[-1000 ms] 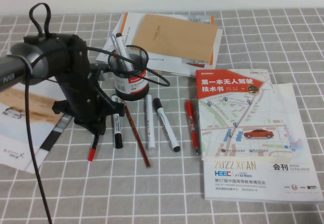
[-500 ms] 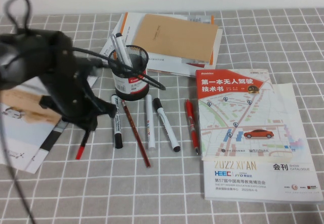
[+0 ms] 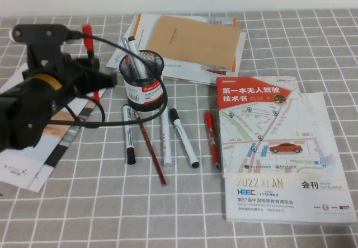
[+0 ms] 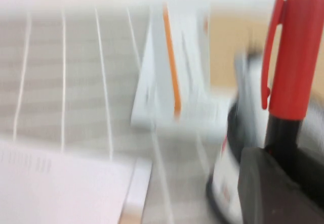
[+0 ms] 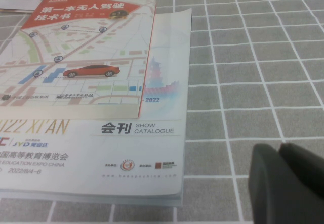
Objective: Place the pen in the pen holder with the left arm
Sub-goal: Place the pen onto the pen holder
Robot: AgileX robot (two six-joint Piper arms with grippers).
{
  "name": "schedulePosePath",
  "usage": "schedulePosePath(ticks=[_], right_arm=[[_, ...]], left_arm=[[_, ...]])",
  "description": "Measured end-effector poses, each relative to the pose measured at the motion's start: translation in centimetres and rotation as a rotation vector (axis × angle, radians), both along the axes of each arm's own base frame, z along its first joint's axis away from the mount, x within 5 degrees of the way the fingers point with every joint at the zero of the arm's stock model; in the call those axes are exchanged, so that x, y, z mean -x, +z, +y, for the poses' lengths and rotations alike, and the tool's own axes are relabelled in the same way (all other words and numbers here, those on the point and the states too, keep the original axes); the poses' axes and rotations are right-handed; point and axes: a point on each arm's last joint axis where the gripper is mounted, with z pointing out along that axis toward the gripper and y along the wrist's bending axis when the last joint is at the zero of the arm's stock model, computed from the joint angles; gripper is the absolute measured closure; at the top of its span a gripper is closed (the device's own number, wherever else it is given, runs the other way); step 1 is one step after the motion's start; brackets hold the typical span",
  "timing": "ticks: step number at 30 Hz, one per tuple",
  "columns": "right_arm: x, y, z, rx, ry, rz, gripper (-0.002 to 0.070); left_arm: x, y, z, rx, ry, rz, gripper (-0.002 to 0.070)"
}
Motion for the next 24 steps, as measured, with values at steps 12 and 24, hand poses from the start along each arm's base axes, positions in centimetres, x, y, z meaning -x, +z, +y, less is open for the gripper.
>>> schedulePosePath(ticks=[12,24], right_arm=[[0.0,0.0,0.0,0.000,0.000,0.000,0.0689],[0.0,0.0,0.0,-0.012,0.001,0.001,0.0689]], left_arm=[[-2.0,-1.0,-2.4,0.203,-0.175,-0.307,0.0614],[-6.4,-3.8,-2.9,0.254,-0.163,-0.294,0.0615]])
